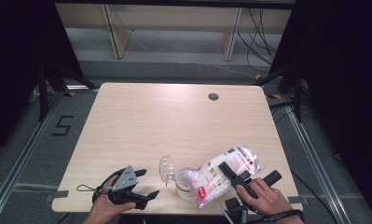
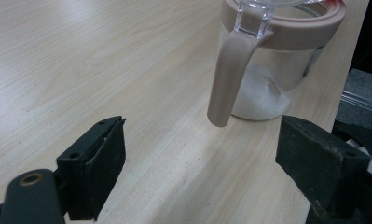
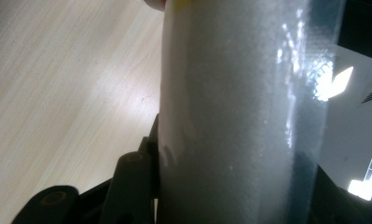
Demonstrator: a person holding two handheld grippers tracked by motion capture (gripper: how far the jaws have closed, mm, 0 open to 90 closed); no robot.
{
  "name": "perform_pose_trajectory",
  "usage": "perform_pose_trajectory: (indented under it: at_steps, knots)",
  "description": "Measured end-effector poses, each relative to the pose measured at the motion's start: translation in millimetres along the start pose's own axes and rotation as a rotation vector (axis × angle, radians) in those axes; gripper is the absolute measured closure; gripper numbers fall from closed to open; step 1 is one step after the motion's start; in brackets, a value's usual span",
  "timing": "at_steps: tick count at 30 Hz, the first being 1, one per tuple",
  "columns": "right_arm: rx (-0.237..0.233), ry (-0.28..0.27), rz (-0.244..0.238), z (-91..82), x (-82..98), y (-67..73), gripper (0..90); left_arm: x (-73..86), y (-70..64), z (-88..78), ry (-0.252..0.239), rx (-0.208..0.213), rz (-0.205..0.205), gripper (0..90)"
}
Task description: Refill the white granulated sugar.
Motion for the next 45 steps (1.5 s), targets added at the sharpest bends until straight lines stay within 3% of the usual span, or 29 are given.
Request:
perform_pose_trajectory:
  at_steps: [7,9,12,13,14,21,28,45]
  knots:
    - [0.001,-0.012,-0.009,-0.4,-1.5,-0.6,63.4,0.2,0.1,-0.3,0.004,-0.003,0.0,15.5]
    - [0.014,-0.011,0.009,-1.3,-1.5,-0.5,63.7,0.1,0.2,-0.4,0.003,-0.004,0.0,15.5]
    - [0.0,-0.008,0.008,-2.2,-2.2,0.3,64.0,-0.1,0.0,-0.3,0.0,-0.001,-0.001,15.5]
    - [-0.003,-0.017,-0.012,-1.7,-3.5,-0.2,64.1,-0.1,0.1,-0.4,0.0,-0.001,-0.001,15.5]
    - [0.001,-0.011,0.002,-2.4,-2.7,0.5,64.1,-0.1,0.1,-0.4,0.0,-0.001,-0.001,15.5]
    - [-0.009,-0.023,-0.021,-4.2,-5.9,0.6,64.4,-0.1,0.2,-0.6,-0.001,-0.001,0.0,15.5]
    - [-0.012,-0.02,0.005,-6.9,-4.8,0.5,64.6,-0.1,0.0,-0.2,0.0,0.0,0.0,15.5]
    - [-0.024,-0.003,0.009,-9.2,-3.6,1.3,64.9,0.0,0.2,-0.4,-0.001,-0.001,-0.001,15.6]
Point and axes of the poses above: each handheld gripper's, and its own axes: z roughly forward along the jaws, x roughly out of its underside, y roughly to its left, the point moved 10 cm from there along z, roughly forward along the jaws, and after that the axes turned 13 degrees about z, right-handed, at the moved point
